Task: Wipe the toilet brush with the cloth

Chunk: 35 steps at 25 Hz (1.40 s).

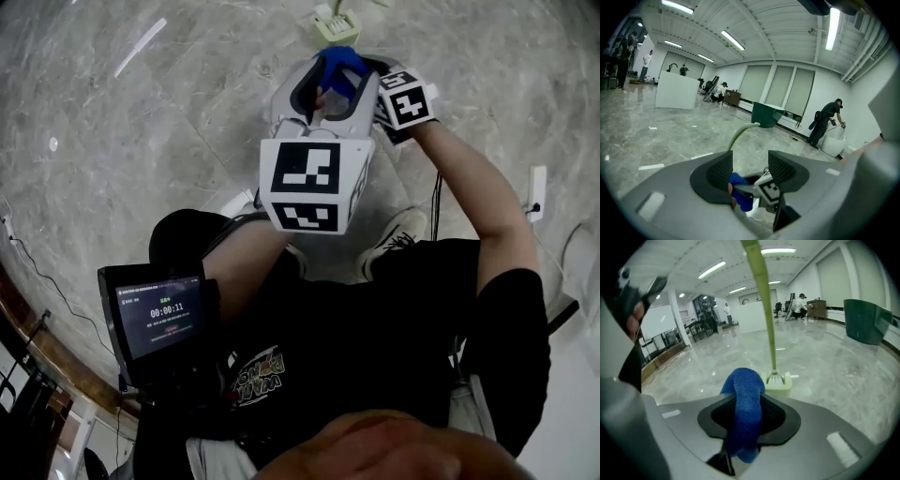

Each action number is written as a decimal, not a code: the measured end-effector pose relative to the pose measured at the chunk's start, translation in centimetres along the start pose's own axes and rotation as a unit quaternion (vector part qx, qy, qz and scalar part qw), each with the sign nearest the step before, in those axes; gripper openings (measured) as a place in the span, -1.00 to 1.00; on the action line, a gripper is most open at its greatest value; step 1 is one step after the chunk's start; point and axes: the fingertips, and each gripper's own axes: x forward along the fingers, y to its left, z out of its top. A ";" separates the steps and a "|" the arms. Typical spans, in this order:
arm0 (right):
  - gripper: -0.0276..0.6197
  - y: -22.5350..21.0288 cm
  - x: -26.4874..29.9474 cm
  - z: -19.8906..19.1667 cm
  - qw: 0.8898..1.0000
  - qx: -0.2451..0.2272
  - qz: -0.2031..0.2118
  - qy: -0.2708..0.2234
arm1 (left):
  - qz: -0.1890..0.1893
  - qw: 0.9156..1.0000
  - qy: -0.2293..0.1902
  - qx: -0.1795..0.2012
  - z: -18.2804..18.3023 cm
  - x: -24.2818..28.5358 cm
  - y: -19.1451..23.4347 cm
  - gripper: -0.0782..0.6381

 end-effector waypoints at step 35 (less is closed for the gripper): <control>-0.54 -6.2 -10.8 11.3 0.977 0.063 -0.016 -0.203 | 0.008 1.000 0.014 0.008 -0.2 0.5 0.6 -0.12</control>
